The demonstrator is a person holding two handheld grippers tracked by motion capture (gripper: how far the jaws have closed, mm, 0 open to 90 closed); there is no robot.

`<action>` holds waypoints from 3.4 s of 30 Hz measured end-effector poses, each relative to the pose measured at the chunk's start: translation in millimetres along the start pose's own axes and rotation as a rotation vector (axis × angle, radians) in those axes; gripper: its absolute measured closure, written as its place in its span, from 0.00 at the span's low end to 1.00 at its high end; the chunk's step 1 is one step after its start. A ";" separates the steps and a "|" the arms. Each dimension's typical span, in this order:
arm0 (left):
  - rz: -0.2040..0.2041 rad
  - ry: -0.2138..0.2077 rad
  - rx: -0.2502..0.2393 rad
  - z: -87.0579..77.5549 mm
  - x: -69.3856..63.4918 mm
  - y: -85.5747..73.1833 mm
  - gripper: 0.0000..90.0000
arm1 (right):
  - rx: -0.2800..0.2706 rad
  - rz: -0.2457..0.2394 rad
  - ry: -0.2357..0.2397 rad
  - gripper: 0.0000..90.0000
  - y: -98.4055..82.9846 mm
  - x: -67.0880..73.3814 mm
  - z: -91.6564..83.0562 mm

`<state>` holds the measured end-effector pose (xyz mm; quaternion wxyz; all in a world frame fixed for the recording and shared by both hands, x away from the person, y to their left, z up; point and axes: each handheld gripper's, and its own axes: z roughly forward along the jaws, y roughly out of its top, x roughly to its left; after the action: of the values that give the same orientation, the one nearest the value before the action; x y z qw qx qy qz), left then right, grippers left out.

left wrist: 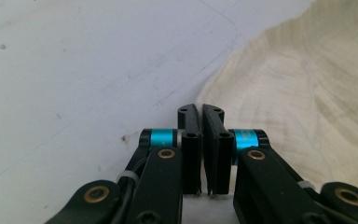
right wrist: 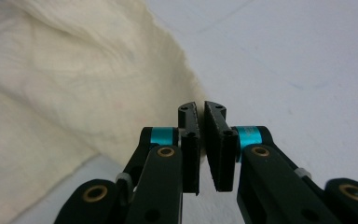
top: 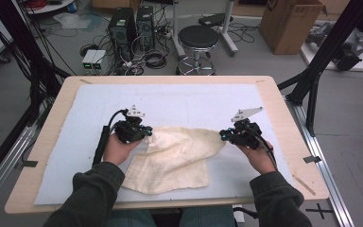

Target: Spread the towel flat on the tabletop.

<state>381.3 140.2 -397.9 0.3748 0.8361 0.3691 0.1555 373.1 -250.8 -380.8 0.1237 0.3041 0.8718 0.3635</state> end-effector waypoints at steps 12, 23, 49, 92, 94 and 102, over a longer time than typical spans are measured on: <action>-0.241 0.221 -0.201 16.5 69.8 22.5 0.69 | -0.108 0.164 -0.214 0.74 85.2 -49.1 29.0; -0.174 0.077 -0.167 -9.5 52.4 -11.8 0.62 | -0.037 0.078 -0.057 0.59 39.5 -18.1 37.0; 0.070 -0.146 -0.092 -72.1 -35.8 -108.5 0.58 | -0.014 -0.135 0.217 0.66 -41.8 73.7 14.0; 0.104 -0.147 -0.022 -66.1 -36.1 -111.7 0.98 | 0.039 -0.109 0.259 0.99 -50.5 60.8 20.0; 0.103 -0.152 -0.025 -66.4 -36.2 -111.7 0.98 | 0.037 -0.103 0.260 0.99 -51.8 60.3 18.7; 0.108 -0.165 -0.020 -68.5 -36.9 -113.4 0.98 | 0.061 -0.107 0.273 0.98 -59.2 62.5 13.9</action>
<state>262.8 198.9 -435.4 0.4032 0.8611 0.2896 0.1099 304.1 -236.9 -432.3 0.0139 0.2085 0.9062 0.3676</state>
